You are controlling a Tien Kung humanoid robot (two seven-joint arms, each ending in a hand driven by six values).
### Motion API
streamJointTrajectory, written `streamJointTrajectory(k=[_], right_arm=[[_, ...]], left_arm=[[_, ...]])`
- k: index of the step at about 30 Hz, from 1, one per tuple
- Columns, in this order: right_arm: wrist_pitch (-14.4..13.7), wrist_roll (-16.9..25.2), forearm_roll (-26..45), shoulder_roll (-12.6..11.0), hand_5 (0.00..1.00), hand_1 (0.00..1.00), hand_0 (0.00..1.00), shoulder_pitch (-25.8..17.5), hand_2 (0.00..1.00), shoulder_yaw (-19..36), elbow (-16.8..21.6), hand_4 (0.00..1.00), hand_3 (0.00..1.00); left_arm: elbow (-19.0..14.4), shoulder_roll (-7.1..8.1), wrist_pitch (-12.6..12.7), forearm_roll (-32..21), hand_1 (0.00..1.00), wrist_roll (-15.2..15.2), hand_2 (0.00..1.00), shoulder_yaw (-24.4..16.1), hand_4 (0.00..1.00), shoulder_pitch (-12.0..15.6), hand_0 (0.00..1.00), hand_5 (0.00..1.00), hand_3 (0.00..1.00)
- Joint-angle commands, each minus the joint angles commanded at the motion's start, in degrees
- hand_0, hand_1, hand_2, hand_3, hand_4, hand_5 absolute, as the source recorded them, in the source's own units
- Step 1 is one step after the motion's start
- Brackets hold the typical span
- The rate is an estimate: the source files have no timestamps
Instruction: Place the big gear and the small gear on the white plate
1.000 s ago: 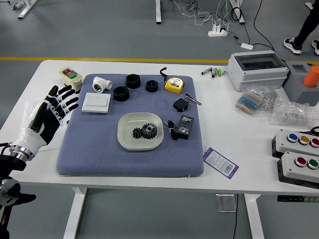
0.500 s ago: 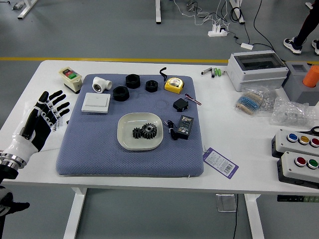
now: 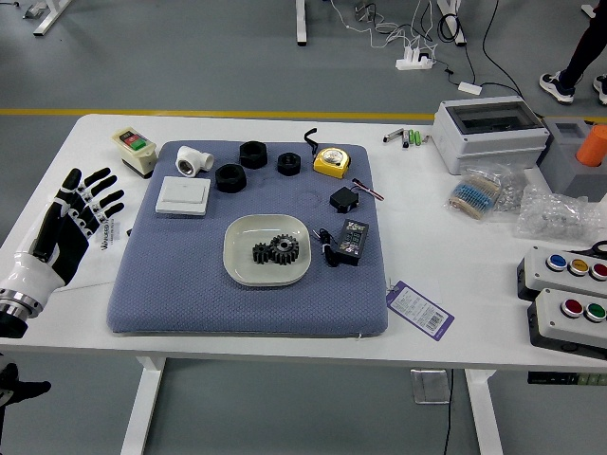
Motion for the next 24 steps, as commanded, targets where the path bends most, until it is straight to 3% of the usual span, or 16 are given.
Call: streamJointTrajectory(k=[24], right_arm=[[0.17, 0.35, -0.10, 0.08, 0.659, 0.731, 0.705, 0.68, 0.784, 0.22, -0.24, 0.811, 0.595]], left_arm=[[1.59, -0.06, 0.22, 0.10, 0.861, 0.22, 0.928, -0.58, 0.922, -0.38, 0.860, 0.943, 0.852]])
